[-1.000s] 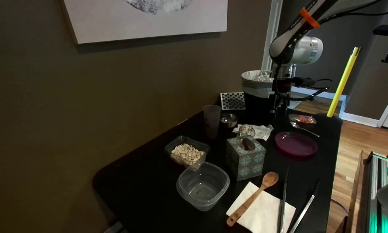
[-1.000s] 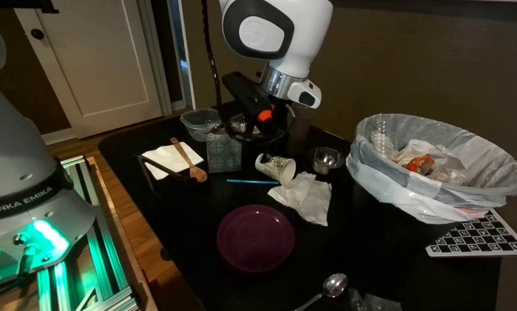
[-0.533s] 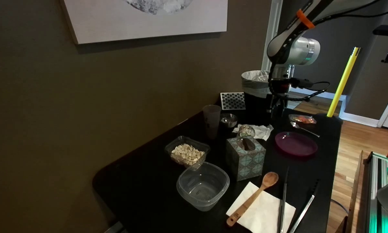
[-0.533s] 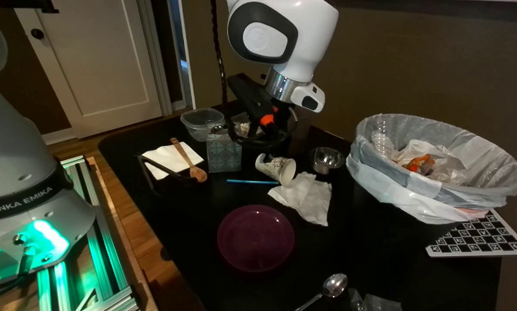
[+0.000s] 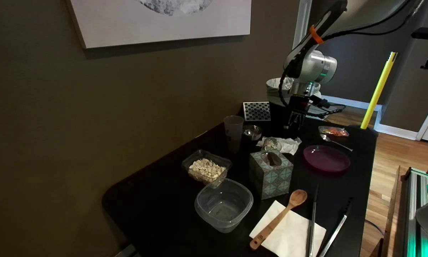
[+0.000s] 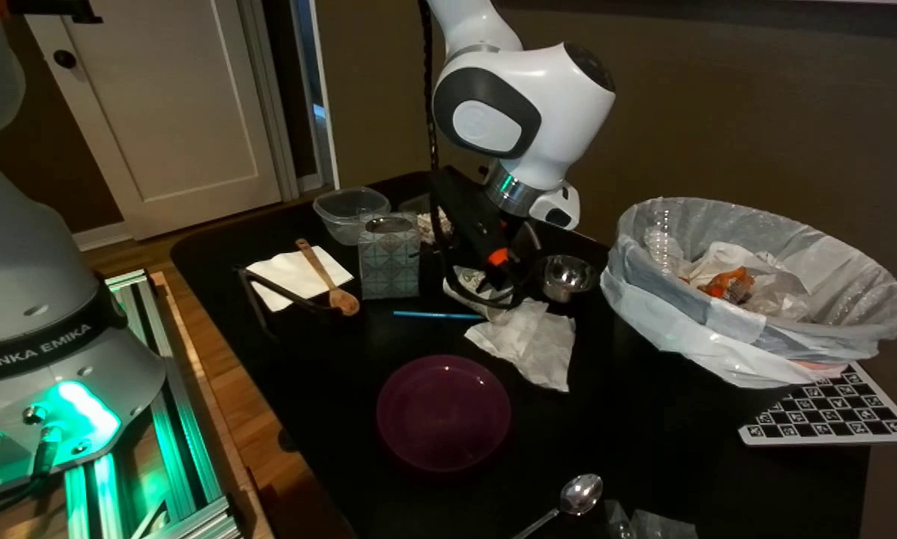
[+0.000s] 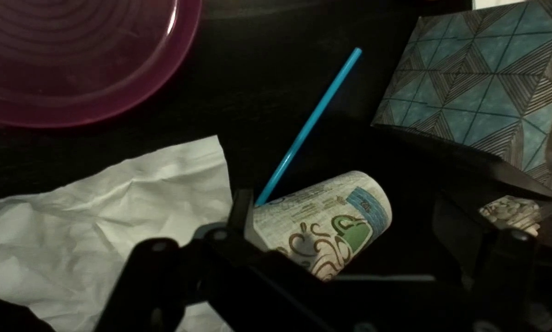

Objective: Put the paper cup in an upright position

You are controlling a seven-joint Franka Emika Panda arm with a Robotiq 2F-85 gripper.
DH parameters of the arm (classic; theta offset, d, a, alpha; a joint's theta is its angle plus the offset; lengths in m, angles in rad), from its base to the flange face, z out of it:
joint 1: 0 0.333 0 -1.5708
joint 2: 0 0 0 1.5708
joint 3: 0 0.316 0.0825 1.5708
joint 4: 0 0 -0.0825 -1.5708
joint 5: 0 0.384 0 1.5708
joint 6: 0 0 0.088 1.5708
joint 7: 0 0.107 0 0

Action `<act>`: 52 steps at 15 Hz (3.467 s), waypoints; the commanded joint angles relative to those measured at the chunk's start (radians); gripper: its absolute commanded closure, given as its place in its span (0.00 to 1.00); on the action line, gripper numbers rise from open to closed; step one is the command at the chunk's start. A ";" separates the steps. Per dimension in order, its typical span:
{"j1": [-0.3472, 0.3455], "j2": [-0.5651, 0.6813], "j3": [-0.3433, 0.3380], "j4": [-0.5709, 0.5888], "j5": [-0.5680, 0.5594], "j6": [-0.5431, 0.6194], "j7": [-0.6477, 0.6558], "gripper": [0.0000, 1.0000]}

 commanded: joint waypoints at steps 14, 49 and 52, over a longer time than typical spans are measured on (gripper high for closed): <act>-0.129 0.236 0.137 0.196 0.269 0.054 -0.237 0.34; 0.427 0.076 -0.058 -0.222 -0.074 0.862 -0.150 0.62; 0.387 0.037 -0.084 -0.244 -0.342 0.858 0.108 0.40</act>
